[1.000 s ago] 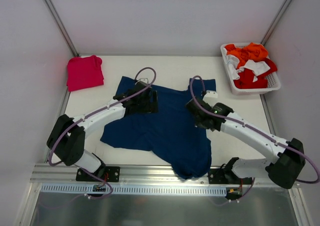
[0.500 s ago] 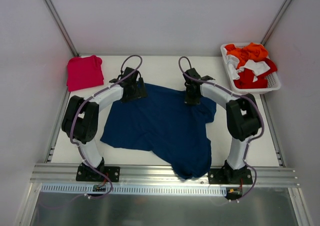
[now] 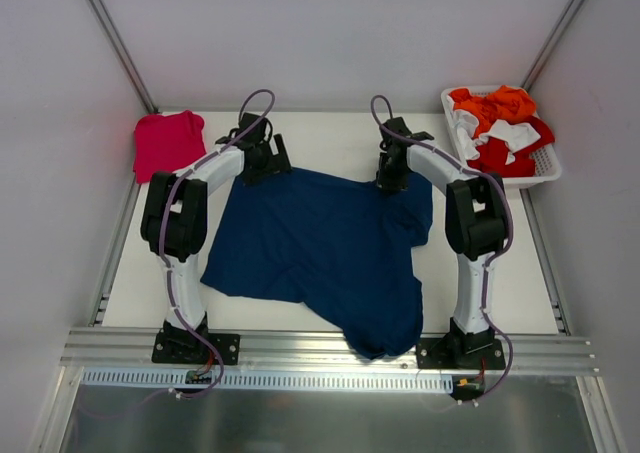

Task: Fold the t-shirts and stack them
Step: Flatten out the tshirt

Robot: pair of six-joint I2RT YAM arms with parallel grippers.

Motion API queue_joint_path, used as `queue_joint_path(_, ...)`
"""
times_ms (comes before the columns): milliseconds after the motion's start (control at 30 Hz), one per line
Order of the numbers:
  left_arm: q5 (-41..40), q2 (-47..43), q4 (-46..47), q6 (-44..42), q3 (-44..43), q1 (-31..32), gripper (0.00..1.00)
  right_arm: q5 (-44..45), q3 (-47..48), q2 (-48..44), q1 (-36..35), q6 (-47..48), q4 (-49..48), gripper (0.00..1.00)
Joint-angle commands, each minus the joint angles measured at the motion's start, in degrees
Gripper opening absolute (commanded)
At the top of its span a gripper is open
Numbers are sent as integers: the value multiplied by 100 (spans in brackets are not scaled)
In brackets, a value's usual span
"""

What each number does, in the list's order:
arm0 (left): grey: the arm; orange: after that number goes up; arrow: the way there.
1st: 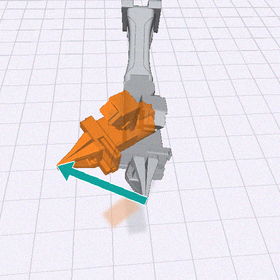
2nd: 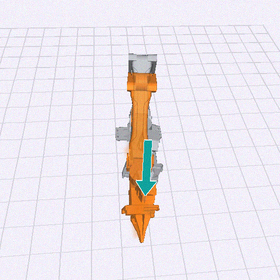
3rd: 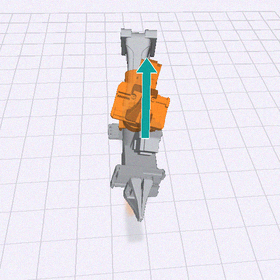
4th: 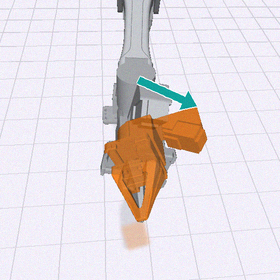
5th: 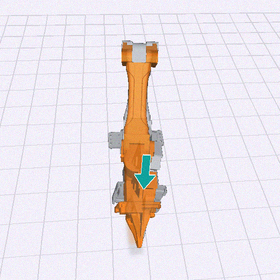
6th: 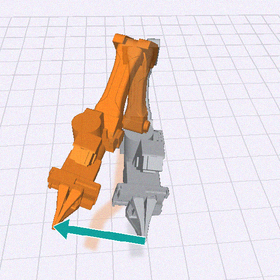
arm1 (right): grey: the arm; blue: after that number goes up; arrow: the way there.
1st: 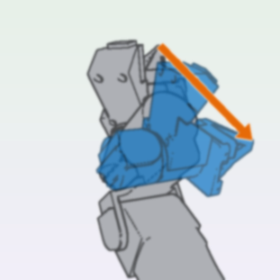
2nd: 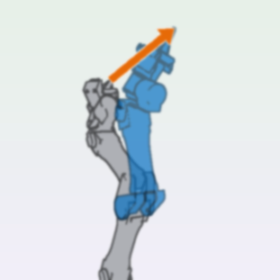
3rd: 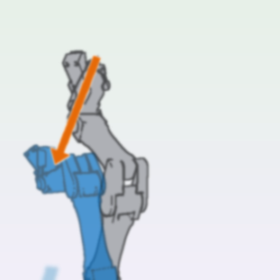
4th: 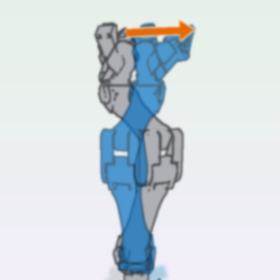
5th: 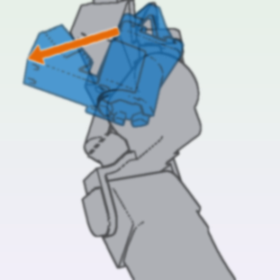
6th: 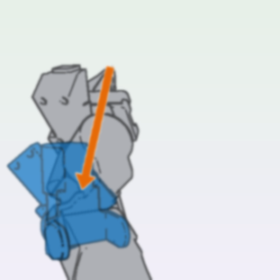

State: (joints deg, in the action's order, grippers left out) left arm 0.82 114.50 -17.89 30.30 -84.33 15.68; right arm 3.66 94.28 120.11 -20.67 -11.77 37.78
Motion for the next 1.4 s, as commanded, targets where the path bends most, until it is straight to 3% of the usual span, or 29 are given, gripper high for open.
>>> queue_joint_path(0,287,116,-74,-183,-355,14,91,91,161,-392,124,280,423,0)
queue_joint_path(300,235,582,-294,-165,-697,5,92,179,266,64,177,316,537,1)
queue_joint_path(633,929,1171,-540,81,-1269,-338,90,-5,1487,1154,238,342,1047,1)
queue_joint_path(1100,1131,1857,-874,142,-2350,-715,89,-875,4632,2736,897,491,2023,1)
queue_joint_path(1267,1122,1998,-944,169,-2632,-830,89,-1069,4705,2790,1108,632,1848,1)
queue_joint_path(1367,1008,1823,-936,143,-2544,-821,89,-1288,4223,2430,1109,781,1489,1)
